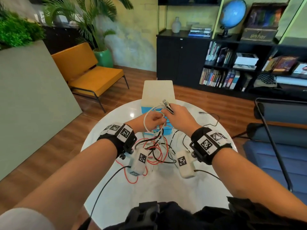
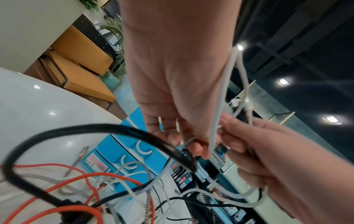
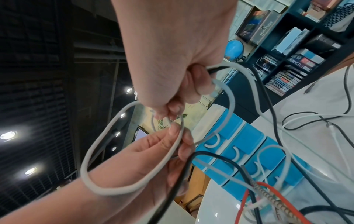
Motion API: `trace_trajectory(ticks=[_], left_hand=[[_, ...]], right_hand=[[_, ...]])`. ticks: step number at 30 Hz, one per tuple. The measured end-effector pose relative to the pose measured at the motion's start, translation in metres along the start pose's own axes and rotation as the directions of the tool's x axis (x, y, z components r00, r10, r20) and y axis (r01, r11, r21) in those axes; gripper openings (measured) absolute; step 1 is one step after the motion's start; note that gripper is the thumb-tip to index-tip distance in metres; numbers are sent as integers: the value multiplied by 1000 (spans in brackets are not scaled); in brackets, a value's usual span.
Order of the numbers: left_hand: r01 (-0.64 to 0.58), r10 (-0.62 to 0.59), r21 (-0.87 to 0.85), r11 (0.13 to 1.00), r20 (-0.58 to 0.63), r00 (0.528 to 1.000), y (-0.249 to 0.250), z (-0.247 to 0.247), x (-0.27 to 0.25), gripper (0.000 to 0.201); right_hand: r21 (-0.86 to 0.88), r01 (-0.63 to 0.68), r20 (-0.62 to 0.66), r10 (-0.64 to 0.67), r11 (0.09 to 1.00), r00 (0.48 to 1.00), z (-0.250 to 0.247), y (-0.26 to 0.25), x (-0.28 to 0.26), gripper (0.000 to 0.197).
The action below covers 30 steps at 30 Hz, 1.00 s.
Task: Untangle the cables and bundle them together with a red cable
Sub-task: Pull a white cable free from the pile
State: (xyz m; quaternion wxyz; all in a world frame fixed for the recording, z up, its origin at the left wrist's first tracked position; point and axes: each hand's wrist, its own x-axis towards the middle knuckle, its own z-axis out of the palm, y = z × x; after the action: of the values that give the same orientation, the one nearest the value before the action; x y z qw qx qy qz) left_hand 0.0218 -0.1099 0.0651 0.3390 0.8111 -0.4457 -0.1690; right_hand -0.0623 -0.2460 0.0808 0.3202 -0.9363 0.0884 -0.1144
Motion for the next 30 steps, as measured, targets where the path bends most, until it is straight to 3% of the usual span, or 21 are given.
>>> trace_trajectory(ticks=[6, 11, 17, 23, 27, 30], left_hand=[[73, -59, -68, 995, 186, 981, -17, 10, -9, 26], [128, -116, -43, 991, 215, 970, -36, 22, -13, 29], [178, -170, -10, 984, 238, 956, -45, 27, -18, 26], [157, -174, 92, 983, 228, 958, -48, 35, -19, 28], [196, -199, 35, 980, 188, 962, -53, 39, -22, 28], [225, -213, -71, 972, 146, 966, -46, 31, -22, 25]], right_hand=[[195, 54, -243, -5, 979, 970, -23, -13, -4, 23], [335, 113, -396, 31, 935, 918, -47, -24, -3, 25], [415, 137, -577, 144, 900, 804, -63, -27, -6, 37], [445, 137, -666, 225, 885, 711, -68, -25, -5, 25], [421, 103, -650, 221, 901, 727, -70, -15, -6, 23], [308, 62, -569, 131, 949, 812, -71, -9, -8, 20]])
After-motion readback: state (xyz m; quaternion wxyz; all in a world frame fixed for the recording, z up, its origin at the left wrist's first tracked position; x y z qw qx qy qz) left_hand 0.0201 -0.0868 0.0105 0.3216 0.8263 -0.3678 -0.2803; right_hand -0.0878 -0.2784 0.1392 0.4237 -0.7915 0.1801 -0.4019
